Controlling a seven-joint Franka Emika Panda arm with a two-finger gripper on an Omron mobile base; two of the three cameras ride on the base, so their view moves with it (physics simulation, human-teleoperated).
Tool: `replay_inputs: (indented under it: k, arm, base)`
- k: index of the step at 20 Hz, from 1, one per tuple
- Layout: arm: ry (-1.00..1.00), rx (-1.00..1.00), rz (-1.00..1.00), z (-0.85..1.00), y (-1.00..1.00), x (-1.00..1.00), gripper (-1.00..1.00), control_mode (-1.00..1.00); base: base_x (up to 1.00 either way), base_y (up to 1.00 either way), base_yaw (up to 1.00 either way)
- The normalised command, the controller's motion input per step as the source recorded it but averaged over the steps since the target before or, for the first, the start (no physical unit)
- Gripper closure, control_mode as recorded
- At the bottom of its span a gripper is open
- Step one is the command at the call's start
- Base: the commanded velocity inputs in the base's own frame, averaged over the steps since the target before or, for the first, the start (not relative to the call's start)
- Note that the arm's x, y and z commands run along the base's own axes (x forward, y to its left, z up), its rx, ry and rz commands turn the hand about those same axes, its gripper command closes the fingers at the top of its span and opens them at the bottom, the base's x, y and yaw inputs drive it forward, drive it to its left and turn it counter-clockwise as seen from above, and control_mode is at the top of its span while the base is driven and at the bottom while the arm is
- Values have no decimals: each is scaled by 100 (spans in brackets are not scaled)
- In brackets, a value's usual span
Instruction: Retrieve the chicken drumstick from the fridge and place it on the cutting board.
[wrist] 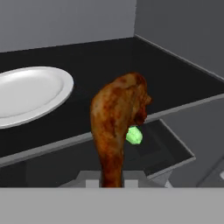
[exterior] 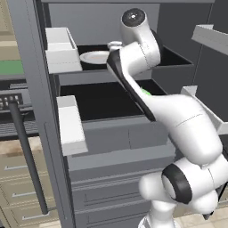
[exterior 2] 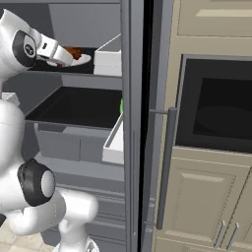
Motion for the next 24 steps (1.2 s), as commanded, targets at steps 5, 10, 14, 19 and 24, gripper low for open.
replay_inputs:
  k: [5, 10, 14, 19, 24]
  arm:
    - [0, 10, -15, 2, -5, -100, 100, -100]
    - [0, 1, -7, -18, -24, -100, 100, -100]
    - [-2, 4, -6, -20, -46, -100, 100, -100]
    - [0, 6, -5, -23, -31, -94, 100, -100]
    - [4, 9, -3, -30, -1, -83, 100, -100]
  base:
    - [0, 0, 0]
    - [0, 0, 0]
    - [0, 0, 0]
    - [0, 0, 0]
    - [0, 0, 0]
